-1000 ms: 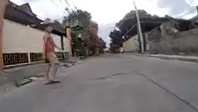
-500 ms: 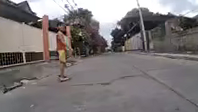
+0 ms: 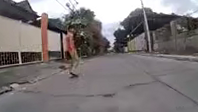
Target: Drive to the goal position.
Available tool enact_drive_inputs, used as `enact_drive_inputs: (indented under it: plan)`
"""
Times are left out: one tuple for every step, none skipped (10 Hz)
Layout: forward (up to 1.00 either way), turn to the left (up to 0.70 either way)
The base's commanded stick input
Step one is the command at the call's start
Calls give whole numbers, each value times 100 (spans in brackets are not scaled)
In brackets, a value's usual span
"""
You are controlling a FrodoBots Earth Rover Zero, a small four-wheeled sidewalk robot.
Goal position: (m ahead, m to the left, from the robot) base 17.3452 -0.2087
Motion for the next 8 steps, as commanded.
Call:
enact_drive_inputs:
  plan:
    - [100,6]
    - [100,6]
    - [100,6]
    - [100,6]
    - [100,3]
    - [100,-13]
    - [100,-34]
    - [100,-22]
